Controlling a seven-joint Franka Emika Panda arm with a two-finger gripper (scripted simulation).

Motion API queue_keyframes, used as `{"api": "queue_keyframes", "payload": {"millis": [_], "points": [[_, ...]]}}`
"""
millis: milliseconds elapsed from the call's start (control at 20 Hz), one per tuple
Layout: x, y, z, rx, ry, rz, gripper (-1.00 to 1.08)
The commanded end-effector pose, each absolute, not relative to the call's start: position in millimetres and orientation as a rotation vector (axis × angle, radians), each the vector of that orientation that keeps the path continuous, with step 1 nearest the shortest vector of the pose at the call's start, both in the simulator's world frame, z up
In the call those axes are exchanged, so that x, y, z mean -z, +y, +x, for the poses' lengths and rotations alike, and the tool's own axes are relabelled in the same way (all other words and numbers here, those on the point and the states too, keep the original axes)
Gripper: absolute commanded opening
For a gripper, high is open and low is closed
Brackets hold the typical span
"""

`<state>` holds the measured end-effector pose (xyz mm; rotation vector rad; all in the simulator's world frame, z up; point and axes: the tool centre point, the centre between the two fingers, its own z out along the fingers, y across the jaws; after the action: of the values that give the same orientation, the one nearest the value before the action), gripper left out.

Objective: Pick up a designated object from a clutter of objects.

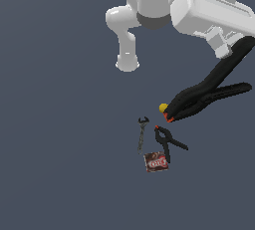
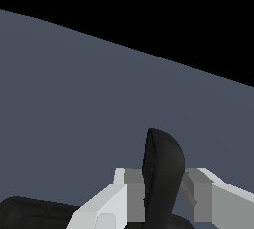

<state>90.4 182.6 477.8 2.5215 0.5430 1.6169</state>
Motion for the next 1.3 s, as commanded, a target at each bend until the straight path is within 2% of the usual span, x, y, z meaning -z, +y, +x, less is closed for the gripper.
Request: {"api": "queue_keyframes", "payload": {"millis": [0,700,1250], "points": [[-487,184,87,-1.647,0.541,2.501,-1.0],[-516,191,71,-1.757,0.535,2.42,-1.0],[-518,192,67,-1.769,0.536,2.41,-1.0]]}}
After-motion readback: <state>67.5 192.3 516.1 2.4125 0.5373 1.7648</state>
